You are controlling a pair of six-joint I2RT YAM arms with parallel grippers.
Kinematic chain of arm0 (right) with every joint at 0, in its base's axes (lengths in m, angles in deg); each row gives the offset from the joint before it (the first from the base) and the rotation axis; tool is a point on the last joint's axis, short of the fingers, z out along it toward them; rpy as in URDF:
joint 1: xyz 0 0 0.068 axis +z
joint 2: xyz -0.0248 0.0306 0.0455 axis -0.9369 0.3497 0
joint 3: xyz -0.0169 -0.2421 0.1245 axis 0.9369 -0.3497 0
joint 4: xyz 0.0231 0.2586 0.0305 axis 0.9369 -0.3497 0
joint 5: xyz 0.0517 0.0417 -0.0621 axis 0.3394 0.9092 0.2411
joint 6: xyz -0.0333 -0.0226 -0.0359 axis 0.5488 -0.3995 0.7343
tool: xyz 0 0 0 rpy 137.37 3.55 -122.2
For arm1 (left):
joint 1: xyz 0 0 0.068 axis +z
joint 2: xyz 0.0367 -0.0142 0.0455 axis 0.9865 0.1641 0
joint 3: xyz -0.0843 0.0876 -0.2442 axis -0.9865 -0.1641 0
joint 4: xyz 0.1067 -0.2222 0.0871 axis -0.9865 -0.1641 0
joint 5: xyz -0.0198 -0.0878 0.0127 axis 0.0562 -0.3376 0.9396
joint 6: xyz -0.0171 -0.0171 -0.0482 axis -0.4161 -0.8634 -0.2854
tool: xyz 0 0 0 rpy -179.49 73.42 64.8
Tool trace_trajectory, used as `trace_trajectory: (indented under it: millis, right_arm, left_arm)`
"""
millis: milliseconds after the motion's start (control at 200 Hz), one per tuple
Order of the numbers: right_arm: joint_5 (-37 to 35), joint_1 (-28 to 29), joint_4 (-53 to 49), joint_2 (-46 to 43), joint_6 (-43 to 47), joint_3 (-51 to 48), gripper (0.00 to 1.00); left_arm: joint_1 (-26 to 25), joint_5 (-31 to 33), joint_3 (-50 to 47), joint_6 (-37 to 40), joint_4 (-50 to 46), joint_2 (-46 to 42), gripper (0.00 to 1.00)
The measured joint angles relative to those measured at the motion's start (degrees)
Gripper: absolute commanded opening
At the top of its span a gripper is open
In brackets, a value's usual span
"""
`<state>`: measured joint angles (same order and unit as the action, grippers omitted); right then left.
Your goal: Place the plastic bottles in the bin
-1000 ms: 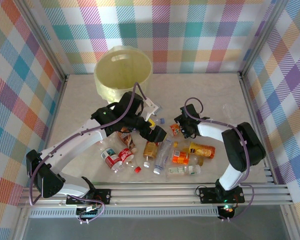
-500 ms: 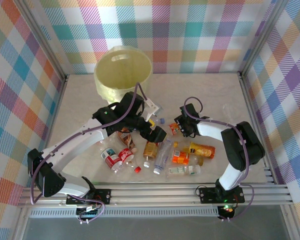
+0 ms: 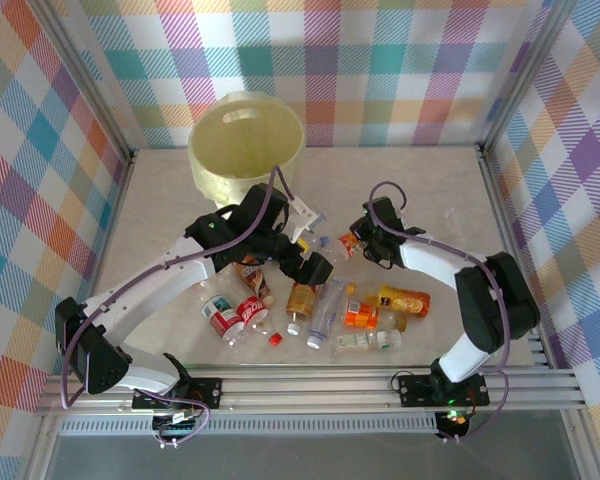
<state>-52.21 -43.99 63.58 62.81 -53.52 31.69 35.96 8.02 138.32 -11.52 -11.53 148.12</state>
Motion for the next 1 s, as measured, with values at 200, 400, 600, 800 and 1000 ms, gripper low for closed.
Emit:
trace_trajectory:
  millis: [200,400,600,800,1000]
  right_arm:
    - [-0.46,-0.42,-2.47,-7.41,8.31,1.75,0.49]
    - [1.36,-0.42,-5.25,-13.18,15.15,1.92,0.49]
    - [7.06,-0.37,-6.71,-16.96,18.34,1.92,0.49]
    - [11.56,0.79,-7.58,-19.17,18.99,1.92,0.49]
    - [13.73,2.60,-7.72,-20.83,18.73,1.92,0.49]
  left_arm:
    - [0.00,1.27,0.44,0.17,-0.87,2.69,1.00]
    - [0.00,3.56,0.87,0.13,-0.87,5.95,1.00]
    - [0.00,4.15,0.87,0.09,-0.11,7.17,1.00]
    - [0.00,3.10,0.74,-1.81,3.74,7.23,1.00]
    - [0.00,2.62,-0.63,-4.81,8.24,7.32,1.00]
